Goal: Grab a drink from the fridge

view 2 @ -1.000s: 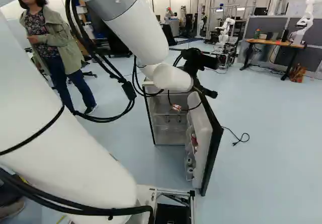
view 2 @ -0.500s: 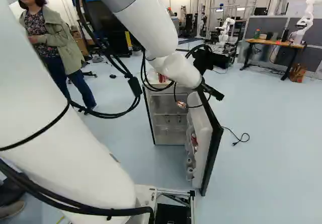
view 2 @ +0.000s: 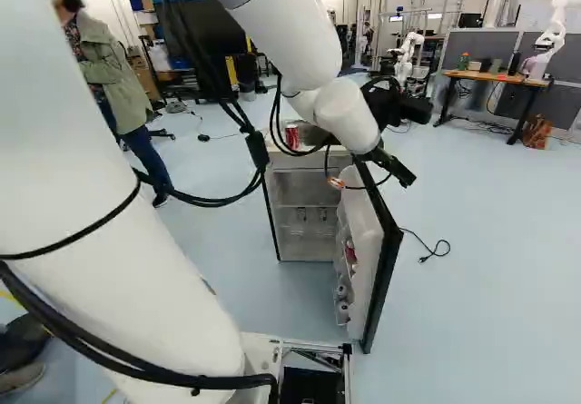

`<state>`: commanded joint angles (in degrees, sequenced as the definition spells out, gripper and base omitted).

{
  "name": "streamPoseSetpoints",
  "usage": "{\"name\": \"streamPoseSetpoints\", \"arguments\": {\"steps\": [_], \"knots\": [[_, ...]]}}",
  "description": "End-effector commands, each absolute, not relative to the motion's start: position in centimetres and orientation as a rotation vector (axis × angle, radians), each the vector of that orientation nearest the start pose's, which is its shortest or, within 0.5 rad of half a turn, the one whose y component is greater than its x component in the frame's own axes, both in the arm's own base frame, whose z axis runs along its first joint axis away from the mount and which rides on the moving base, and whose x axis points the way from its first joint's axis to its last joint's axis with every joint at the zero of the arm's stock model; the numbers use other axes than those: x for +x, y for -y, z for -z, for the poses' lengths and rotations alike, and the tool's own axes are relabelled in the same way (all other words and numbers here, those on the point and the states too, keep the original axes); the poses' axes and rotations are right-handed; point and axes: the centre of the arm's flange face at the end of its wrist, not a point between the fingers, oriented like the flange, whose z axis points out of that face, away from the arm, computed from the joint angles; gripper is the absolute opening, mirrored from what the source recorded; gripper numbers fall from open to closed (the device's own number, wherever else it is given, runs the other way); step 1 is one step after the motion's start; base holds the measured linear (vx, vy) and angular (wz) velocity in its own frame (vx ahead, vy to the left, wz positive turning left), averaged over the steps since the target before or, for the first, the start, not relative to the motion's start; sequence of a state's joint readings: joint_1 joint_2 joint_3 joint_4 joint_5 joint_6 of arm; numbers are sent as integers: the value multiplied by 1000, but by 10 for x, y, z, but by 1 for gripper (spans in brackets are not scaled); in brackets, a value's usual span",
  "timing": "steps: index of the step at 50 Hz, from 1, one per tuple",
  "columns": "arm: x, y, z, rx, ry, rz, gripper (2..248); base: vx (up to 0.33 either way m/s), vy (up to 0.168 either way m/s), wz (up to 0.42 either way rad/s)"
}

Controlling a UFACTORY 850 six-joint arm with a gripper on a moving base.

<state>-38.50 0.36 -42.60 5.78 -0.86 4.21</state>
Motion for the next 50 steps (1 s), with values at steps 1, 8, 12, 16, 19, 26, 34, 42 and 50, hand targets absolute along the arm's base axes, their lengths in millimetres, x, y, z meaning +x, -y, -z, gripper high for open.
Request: {"name": "streamPoseSetpoints", "arguments": {"steps": [1, 8, 12, 16, 19, 26, 34, 42, 50], "knots": [[359, 286, -477, -2836, -1279, 1147, 247, 0, 0, 0], [361, 297, -474, -2843, -1304, 1059, 247, 0, 0, 0], [363, 303, -473, -2846, -1318, 1005, 247, 0, 0, 0], [364, 308, -471, -2847, -1330, 961, 247, 0, 0, 0], [365, 313, -470, -2847, -1340, 930, 247, 0, 0, 0], [368, 324, -468, -2845, -1361, 873, 247, 0, 0, 0], [373, 338, -467, -2840, -1383, 851, 247, 0, 0, 0], [383, 350, -467, -2838, -1389, 854, 247, 0, 0, 0], [396, 361, -466, -2839, -1385, 852, 247, 0, 0, 0]]}}
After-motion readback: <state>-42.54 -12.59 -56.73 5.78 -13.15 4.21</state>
